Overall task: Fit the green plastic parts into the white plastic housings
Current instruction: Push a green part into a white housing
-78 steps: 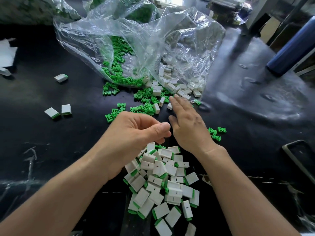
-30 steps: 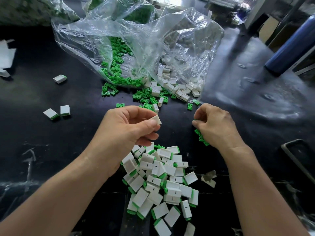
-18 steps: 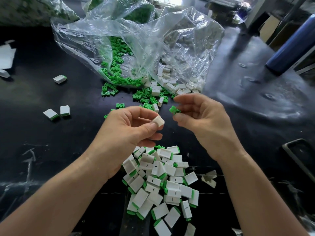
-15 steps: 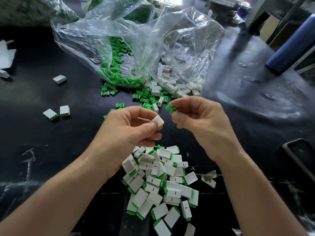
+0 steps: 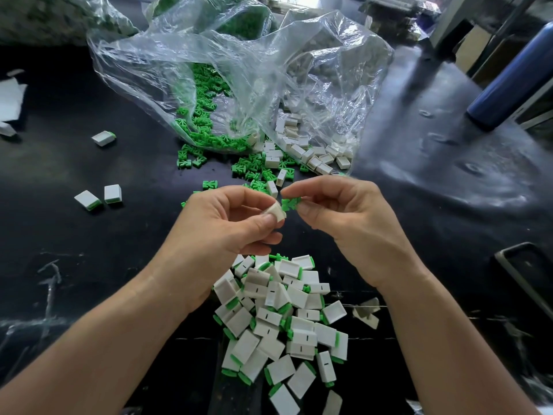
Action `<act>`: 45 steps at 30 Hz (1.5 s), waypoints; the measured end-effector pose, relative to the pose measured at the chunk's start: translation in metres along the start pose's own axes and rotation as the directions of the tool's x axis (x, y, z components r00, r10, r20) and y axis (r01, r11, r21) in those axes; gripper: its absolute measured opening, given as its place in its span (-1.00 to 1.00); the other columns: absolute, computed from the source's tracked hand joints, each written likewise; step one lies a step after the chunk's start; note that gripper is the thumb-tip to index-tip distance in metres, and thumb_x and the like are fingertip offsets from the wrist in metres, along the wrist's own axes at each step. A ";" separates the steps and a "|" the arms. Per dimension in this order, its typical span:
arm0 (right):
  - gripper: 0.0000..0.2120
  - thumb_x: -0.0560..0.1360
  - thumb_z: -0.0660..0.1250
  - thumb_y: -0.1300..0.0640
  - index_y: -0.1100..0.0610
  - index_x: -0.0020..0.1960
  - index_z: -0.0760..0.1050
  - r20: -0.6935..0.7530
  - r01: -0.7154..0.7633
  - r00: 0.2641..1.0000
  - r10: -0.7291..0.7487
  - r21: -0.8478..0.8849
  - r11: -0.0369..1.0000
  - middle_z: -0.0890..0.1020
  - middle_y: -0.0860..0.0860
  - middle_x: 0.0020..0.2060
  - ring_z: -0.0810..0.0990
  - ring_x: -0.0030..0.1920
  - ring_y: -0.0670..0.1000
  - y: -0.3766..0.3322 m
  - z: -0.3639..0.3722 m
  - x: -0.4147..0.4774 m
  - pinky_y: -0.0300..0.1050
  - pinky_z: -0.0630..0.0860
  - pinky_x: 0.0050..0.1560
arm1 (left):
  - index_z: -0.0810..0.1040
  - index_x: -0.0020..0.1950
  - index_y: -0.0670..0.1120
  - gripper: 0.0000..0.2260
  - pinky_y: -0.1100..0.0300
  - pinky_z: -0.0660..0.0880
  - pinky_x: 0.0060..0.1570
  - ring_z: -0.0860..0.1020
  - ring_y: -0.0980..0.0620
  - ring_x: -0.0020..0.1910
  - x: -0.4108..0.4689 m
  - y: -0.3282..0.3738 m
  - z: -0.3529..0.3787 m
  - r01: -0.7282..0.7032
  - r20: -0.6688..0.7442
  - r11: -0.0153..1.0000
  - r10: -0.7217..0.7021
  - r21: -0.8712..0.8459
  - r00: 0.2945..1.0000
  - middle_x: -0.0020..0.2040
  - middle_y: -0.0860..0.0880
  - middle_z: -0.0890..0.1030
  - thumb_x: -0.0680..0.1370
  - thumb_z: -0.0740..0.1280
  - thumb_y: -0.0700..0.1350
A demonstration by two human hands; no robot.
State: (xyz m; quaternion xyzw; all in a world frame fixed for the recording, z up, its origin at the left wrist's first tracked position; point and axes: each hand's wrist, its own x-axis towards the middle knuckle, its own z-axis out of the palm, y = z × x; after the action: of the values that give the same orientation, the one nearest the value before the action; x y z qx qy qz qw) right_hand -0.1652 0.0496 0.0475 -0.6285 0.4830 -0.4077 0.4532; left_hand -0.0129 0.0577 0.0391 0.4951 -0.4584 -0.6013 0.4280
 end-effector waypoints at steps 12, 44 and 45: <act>-0.76 0.42 0.34 0.39 0.05 -0.20 0.54 0.008 -0.001 1.000 0.002 -0.096 0.995 0.61 0.04 -0.28 0.54 -0.25 -0.03 0.003 0.001 0.000 -0.11 0.51 -0.14 | 0.60 -0.20 -0.19 -0.94 0.28 0.56 -0.40 0.64 0.03 -0.40 -0.001 -0.001 -0.001 -0.053 0.000 0.998 0.053 0.018 0.999 -0.30 -0.19 0.66 0.35 0.40 -0.28; -0.81 0.48 0.33 0.29 -0.01 -0.16 0.48 0.050 0.146 0.989 -0.140 -0.144 0.979 0.57 -0.09 -0.28 0.54 -0.24 -0.08 0.007 0.008 -0.001 -0.13 0.54 -0.15 | 0.57 -0.21 -0.17 -0.85 0.28 0.55 -0.41 0.63 0.04 -0.41 0.000 0.000 -0.002 -0.202 -0.037 0.978 0.204 0.048 0.978 -0.36 -0.12 0.65 0.27 0.38 -0.17; -0.82 0.48 0.33 0.26 -0.01 -0.17 0.48 0.042 0.149 0.989 -0.145 -0.143 0.978 0.57 -0.10 -0.29 0.53 -0.25 -0.10 0.008 0.010 -0.001 -0.16 0.52 -0.17 | 0.57 -0.21 -0.17 -0.85 0.28 0.55 -0.41 0.63 0.05 -0.41 0.000 0.001 -0.002 -0.205 -0.040 0.978 0.206 0.043 0.978 -0.38 -0.11 0.65 0.26 0.38 -0.17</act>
State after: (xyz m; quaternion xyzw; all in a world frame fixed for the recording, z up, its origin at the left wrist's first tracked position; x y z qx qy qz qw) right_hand -0.1580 0.0512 0.0375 -0.7003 0.4564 -0.3938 0.3824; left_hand -0.0109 0.0574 0.0398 0.4664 -0.5090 -0.5337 0.4883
